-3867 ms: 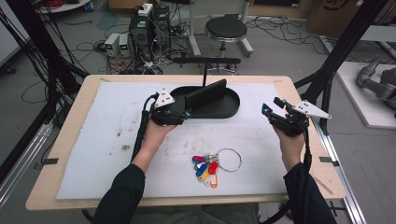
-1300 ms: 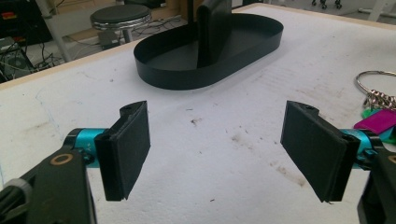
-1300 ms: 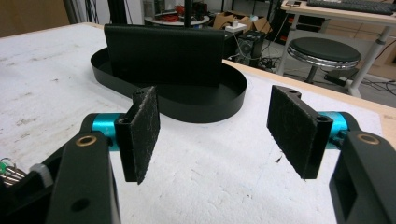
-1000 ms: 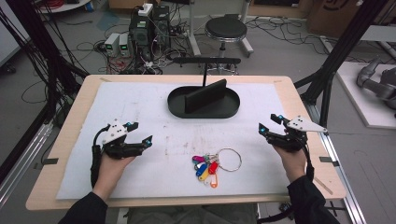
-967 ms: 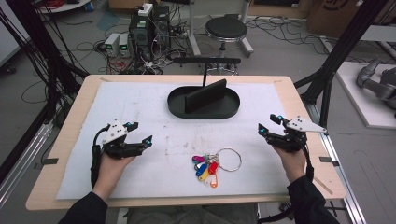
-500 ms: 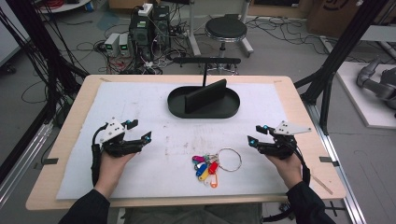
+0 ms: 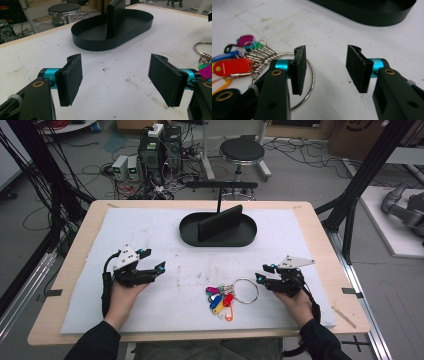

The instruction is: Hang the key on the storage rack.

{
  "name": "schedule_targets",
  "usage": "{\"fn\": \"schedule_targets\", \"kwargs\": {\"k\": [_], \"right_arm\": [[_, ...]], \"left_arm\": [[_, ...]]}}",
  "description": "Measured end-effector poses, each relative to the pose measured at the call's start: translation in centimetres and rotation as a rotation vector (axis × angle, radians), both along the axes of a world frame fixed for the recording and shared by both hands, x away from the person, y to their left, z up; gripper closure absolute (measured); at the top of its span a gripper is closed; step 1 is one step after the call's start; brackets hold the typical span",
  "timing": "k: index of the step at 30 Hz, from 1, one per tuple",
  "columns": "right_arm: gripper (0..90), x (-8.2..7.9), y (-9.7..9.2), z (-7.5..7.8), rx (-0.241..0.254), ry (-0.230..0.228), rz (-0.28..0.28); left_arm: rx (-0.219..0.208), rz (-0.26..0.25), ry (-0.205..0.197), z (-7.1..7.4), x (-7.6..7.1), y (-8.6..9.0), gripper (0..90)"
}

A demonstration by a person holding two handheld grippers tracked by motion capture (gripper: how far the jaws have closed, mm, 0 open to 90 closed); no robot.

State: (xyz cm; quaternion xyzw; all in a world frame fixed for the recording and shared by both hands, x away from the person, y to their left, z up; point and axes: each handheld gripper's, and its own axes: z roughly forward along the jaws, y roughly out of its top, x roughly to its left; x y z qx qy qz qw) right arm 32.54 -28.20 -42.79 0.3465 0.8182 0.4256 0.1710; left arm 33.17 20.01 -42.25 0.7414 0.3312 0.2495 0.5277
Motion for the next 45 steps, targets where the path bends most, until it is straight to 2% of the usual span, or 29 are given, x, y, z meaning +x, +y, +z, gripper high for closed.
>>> {"fn": "schedule_targets", "kwargs": {"k": [8, 14, 18, 24, 29, 34, 40, 43, 44, 45], "right_arm": [[68.9, 0.3, 1.1, -1.4, -0.066, 0.063, 0.001], [69.4, 0.5, 1.5, -2.0, -0.095, 0.111, 0.01], [73.2, 0.3, 2.0, -2.2, -0.154, 0.075, 0.024], [86.1, 0.0, 2.4, -2.2, -0.182, 0.051, 0.059], [88.0, 0.3, 2.2, -2.1, -0.149, 0.09, 0.047], [88.1, 0.6, 2.1, -1.9, -0.128, 0.094, 0.033], [88.2, 0.6, 1.0, -0.8, -0.005, 0.083, -0.002], [88.1, 0.6, 0.7, -0.4, 0.046, 0.081, -0.009], [88.1, 0.6, 0.7, -0.4, 0.046, 0.081, -0.009], [88.0, 0.5, 0.7, -0.2, 0.074, 0.076, -0.009]], "left_arm": [[0.009, -0.002, 0.005, -0.1, -0.1, -0.1, 26.4], [0.008, -0.002, 0.006, -0.2, -0.1, -0.2, 26.4], [0.007, -0.003, 0.006, -0.2, -0.1, -0.2, 26.4], [0.028, 0.002, 0.013, -0.4, -0.1, -0.3, 26.5], [0.04, 0.002, 0.012, -0.4, -0.1, -0.5, 26.6], [0.042, 0.002, 0.007, -0.4, -0.2, -0.4, 26.6], [0.045, 0.009, 0.006, -0.4, -0.3, -0.2, 26.6], [0.046, 0.008, 0.002, -0.4, -0.3, -0.3, 26.6], [0.046, 0.008, 0.002, -0.4, -0.3, -0.3, 26.6], [0.049, 0.006, 0.001, -0.4, -0.3, -0.4, 26.6]]}}
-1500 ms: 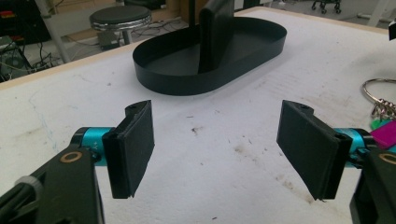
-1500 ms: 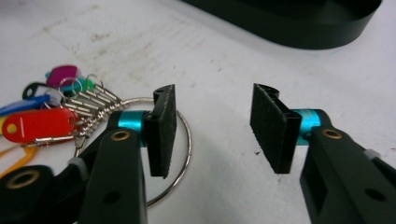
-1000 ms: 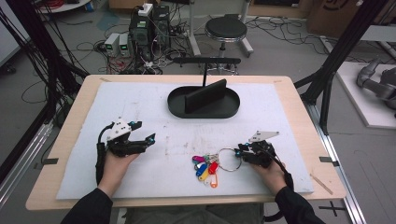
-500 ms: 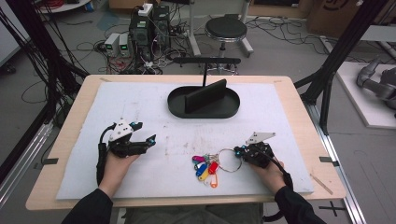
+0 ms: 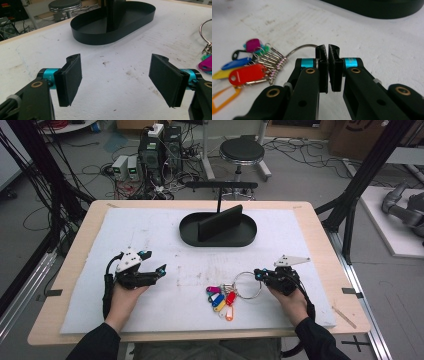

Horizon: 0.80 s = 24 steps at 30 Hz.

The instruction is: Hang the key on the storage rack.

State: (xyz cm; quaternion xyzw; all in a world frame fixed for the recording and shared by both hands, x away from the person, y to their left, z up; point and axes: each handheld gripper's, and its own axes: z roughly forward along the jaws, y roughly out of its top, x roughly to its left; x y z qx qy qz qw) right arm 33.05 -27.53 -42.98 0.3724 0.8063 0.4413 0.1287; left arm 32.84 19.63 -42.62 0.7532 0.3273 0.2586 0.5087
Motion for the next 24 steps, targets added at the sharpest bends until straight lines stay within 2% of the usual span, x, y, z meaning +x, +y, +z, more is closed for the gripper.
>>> {"fn": "schedule_targets", "kwargs": {"k": [4, 7, 11, 16, 24], "right_arm": [[87.9, -0.2, 0.2, 0.5, 0.072, -0.007, 0.006], [87.6, -0.5, 0.5, 0.8, 0.105, -0.017, 0.018], [87.3, -0.7, 0.8, 1.0, 0.117, -0.023, 0.021], [86.5, -0.8, 1.0, 1.0, 0.134, -0.002, 0.023], [84.6, -0.8, 1.6, 0.8, 0.124, 0.025, 0.03]], "left_arm": [[0.001, 0.002, -0.004, 0.0, 0.0, 0.0, 26.6], [0.001, 0.003, -0.002, 0.0, 0.0, 0.0, 26.6], [-0.001, 0.002, 0.0, -0.1, 0.0, 0.0, 26.6], [0.005, 0.0, -0.003, -0.1, 0.0, -0.1, 26.6], [0.009, -0.004, -0.005, -0.1, 0.0, -0.2, 26.6]]}}
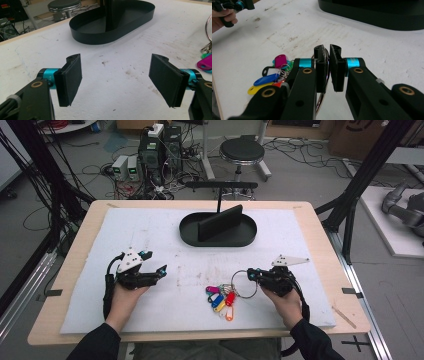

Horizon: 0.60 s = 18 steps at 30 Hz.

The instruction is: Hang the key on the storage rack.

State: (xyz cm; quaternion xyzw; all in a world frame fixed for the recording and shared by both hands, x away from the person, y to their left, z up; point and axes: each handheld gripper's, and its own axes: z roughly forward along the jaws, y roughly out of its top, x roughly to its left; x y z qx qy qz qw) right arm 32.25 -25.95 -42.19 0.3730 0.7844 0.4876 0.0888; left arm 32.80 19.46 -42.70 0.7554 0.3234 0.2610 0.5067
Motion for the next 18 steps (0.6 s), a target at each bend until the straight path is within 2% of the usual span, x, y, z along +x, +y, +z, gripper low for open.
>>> {"fn": "schedule_targets", "kwargs": {"k": [2, 8, 15, 18], "right_arm": [[81.2, 0.19, -0.06, -0.13, 0.009, 0.029, 0.008], [85.9, 0.28, -0.01, -0.18, 0.009, 0.053, 0.005], [86.8, 0.28, 0.24, 0.22, 0.009, 0.044, 0.034], [87.2, 0.16, 0.58, 0.75, 0.011, 0.027, 0.056]], "left_arm": [[0.003, 0.001, 0.001, -0.01, -0.01, -0.02, 26.6], [0.008, -0.003, -0.001, 0.01, -0.07, -0.06, 26.6], [0.014, -0.005, -0.002, -0.02, -0.17, -0.01, 26.6], [0.011, -0.004, -0.003, 0.0, -0.21, 0.04, 26.6]]}}
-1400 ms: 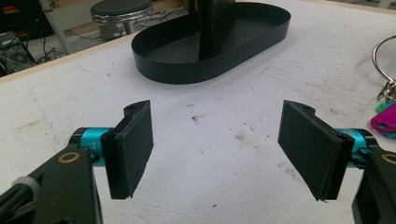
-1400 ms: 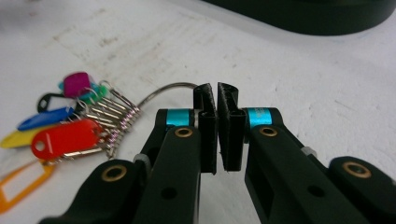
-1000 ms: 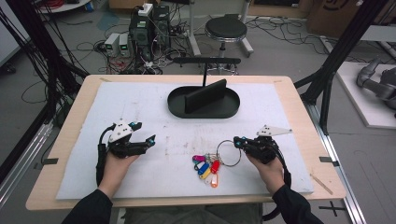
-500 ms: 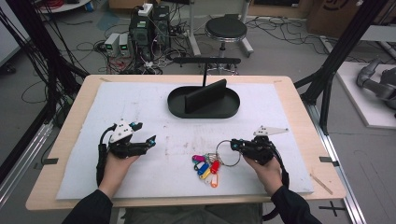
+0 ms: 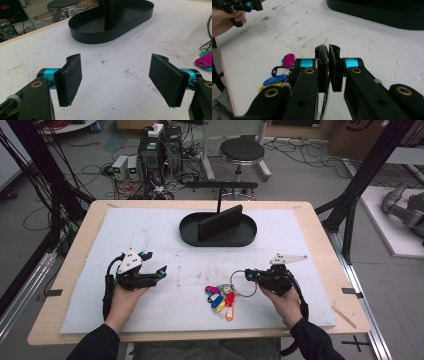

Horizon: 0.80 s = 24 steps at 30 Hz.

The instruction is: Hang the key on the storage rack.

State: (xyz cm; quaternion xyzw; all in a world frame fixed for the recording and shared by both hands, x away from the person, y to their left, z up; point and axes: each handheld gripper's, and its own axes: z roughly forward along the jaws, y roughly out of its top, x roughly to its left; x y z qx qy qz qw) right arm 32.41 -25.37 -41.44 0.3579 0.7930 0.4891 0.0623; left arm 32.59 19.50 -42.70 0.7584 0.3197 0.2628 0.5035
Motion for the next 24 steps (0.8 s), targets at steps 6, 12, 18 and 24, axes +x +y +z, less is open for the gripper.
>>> {"fn": "schedule_targets", "kwargs": {"k": [6, 12, 18, 24], "right_arm": [[87.6, 0.1, 0.4, 0.9, 0.014, -0.026, 0.025], [87.8, 0.4, 0.5, 1.7, 0.012, -0.056, 0.026], [87.8, 0.7, 0.7, 3.1, 0.012, -0.097, 0.044], [87.8, 1.1, 0.7, 4.8, 0.009, -0.144, 0.084]], "left_arm": [[-0.004, 0.003, -0.002, 0.0, -0.3, 0.4, 26.6], [-0.004, 0.006, -0.003, 0.0, -0.6, 0.8, 26.6], [-0.01, 0.01, -0.008, 0.1, -0.9, 1.0, 26.6], [-0.013, 0.017, -0.008, 0.1, -1.1, 1.1, 26.6]]}}
